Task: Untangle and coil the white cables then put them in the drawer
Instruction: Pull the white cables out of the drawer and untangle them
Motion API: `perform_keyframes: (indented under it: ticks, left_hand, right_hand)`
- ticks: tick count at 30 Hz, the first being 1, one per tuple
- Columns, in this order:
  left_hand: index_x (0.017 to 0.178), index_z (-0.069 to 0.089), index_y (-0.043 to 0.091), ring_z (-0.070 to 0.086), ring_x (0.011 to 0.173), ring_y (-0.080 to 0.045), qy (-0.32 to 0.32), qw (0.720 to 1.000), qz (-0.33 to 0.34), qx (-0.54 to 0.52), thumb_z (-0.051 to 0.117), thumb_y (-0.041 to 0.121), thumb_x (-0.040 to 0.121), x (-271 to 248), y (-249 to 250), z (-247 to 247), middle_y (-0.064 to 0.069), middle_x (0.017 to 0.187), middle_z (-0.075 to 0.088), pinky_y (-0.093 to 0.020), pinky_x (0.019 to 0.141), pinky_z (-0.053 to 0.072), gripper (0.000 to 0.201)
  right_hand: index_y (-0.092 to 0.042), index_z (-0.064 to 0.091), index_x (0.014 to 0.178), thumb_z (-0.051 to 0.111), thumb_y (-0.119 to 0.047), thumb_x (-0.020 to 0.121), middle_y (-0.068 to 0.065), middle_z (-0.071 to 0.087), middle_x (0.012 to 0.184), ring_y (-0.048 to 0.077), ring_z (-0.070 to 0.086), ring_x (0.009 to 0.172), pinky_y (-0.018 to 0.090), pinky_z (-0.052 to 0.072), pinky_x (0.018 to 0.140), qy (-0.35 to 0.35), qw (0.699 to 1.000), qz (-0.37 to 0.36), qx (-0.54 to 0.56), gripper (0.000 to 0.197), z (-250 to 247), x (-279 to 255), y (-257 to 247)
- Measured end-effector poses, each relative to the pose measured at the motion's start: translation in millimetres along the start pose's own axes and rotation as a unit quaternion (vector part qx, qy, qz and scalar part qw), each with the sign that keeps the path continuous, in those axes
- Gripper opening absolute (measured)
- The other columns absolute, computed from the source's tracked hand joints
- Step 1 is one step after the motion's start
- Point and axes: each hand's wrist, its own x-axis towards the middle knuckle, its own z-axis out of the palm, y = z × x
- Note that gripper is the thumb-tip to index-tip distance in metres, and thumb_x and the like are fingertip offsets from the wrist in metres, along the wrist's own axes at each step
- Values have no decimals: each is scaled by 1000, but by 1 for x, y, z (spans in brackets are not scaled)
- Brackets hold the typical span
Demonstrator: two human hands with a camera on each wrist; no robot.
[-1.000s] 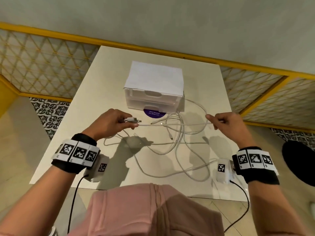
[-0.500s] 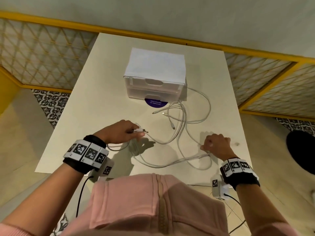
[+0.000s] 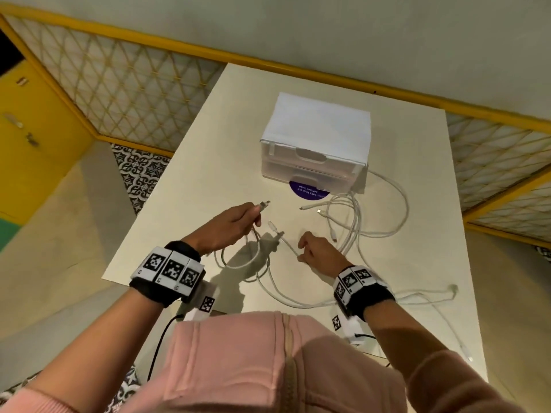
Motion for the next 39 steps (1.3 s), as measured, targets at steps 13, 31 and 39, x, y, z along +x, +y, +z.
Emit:
perform_keyframes:
  ticks: [13, 31, 39]
  left_hand:
    - [87, 45, 13, 28, 51, -8, 7, 990, -23, -142, 29, 34, 103, 20, -6, 2, 2, 64, 32, -20, 52, 29, 31]
    - [97, 48, 11, 65, 88, -18, -38, 909, 83, -407, 22, 22, 104, 43, 44, 24, -10, 92, 64, -27, 80, 53, 30]
    - [80, 44, 19, 25, 45, -1, 59, 889, 130, -435, 25, 27, 104, 36, 48, -14, 14, 55, 31, -15, 44, 24, 32]
  right_hand:
    - [0, 56, 104, 54, -10, 91, 0, 57, 81, 17, 52, 78, 36, 46, 80, 49, 997, -12, 66, 16, -22, -7, -5]
    - [-11, 58, 88, 52, -17, 94, -4, 58, 79, 7, 54, 72, 27, 42, 70, 32, 985, -139, 93, 10, -70, -31, -81]
    - [-32, 40, 63, 50, -31, 96, -13, 46, 64, -5, 47, 57, 12, 35, 58, 12, 994, -106, 23, 34, -75, -32, -46]
